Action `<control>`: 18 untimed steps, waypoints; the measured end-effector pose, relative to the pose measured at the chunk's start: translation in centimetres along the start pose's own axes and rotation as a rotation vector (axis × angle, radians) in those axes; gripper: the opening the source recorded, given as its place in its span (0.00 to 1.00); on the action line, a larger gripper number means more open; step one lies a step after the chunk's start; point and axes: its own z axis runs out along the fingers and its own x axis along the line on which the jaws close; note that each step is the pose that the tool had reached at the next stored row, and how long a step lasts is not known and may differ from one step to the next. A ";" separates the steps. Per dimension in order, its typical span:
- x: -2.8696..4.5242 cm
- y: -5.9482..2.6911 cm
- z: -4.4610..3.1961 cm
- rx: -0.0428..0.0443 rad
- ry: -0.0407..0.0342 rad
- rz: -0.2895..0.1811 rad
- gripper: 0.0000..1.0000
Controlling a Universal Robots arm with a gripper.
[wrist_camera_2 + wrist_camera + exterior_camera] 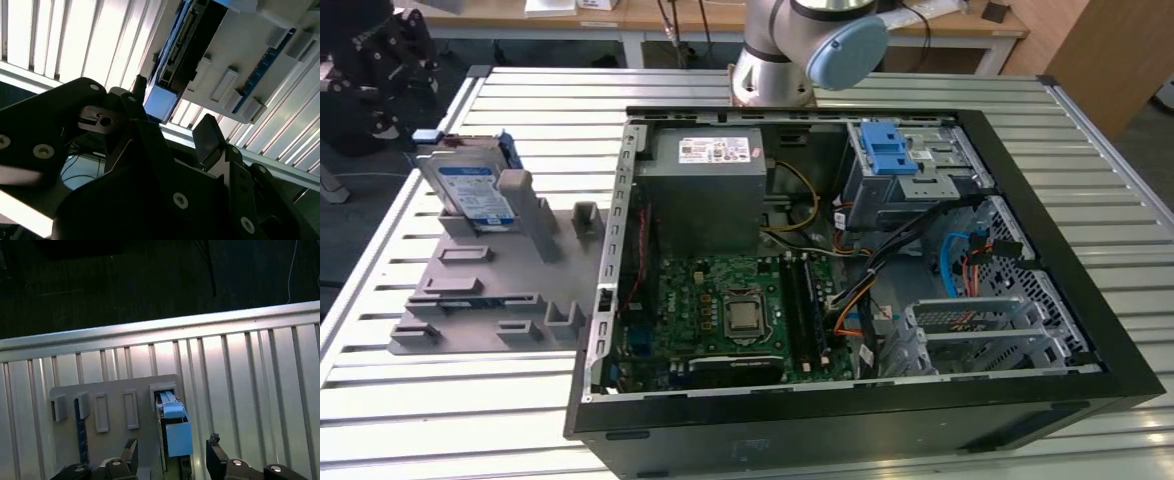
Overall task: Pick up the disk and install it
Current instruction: 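Pick up the disk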
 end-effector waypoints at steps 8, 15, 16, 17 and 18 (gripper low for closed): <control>-0.10 0.24 0.93 -0.0008 -0.0016 -0.026 0.65; -0.15 0.64 1.66 -0.0008 -0.0017 -0.026 0.65; -0.17 0.72 1.79 -0.0008 -0.0017 -0.026 0.65; -0.19 0.77 1.92 -0.0009 -0.0017 -0.026 0.65; -0.22 0.80 2.04 -0.0008 -0.0018 -0.026 0.65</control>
